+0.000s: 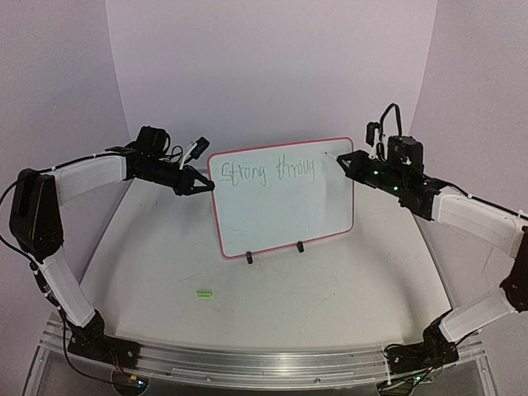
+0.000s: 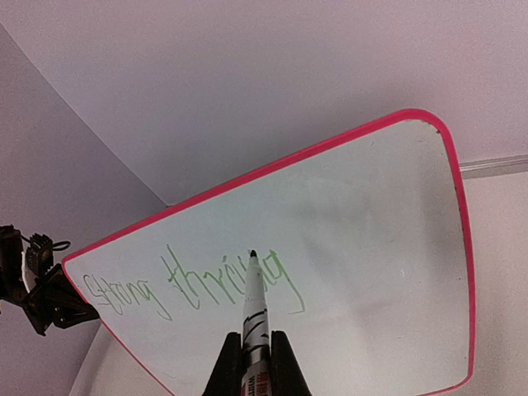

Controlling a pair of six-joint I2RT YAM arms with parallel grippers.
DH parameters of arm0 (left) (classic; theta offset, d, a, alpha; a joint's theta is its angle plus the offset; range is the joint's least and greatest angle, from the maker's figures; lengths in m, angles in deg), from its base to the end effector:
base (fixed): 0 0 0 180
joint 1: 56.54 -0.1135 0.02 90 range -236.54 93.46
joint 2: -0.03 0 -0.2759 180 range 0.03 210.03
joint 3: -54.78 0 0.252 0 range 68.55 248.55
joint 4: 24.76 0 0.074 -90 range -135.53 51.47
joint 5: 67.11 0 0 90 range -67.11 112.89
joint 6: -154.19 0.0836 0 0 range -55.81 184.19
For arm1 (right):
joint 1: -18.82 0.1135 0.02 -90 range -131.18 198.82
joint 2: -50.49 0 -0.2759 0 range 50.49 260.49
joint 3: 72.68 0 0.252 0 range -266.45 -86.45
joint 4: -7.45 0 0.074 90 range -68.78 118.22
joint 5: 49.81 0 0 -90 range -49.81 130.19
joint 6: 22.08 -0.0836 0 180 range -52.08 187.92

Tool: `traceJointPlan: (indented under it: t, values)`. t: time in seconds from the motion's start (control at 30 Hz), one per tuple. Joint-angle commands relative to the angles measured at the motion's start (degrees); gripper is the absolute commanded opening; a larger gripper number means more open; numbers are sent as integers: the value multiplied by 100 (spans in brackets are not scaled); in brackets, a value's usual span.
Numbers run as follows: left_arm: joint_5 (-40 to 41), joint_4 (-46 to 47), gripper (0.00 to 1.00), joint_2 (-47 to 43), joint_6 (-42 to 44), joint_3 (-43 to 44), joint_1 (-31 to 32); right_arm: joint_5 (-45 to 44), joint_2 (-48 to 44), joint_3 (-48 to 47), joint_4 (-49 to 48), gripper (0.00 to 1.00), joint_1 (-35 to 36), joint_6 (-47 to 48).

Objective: Write a sentence on the whiteboard
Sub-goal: Write a sentence at the center of the board.

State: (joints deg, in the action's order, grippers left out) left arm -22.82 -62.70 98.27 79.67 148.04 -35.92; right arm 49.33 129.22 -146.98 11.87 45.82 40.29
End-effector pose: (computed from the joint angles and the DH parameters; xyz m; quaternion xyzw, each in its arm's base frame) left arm 0.3603 -0.1995 0.2745 0.4092 0.7552 -0.3722 0.3517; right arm 0.3254 0.1807 0.3405 -0.0477 0.7574 0.3513 0.5483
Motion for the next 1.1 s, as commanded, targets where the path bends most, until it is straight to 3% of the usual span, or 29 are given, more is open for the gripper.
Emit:
traceJointPlan:
  t: [0.0,0.67,1.07]
  values:
    - [401,-511,0,-6,460,-55,117,238,80,-131,3,0,-178,95]
    - [431,-529,0,82,470,-33,135,355,1029,-1052,-14,0,-202,308]
    - [431,-530,0,101,477,-29,143,148,1045,-721,-14,0,-200,263]
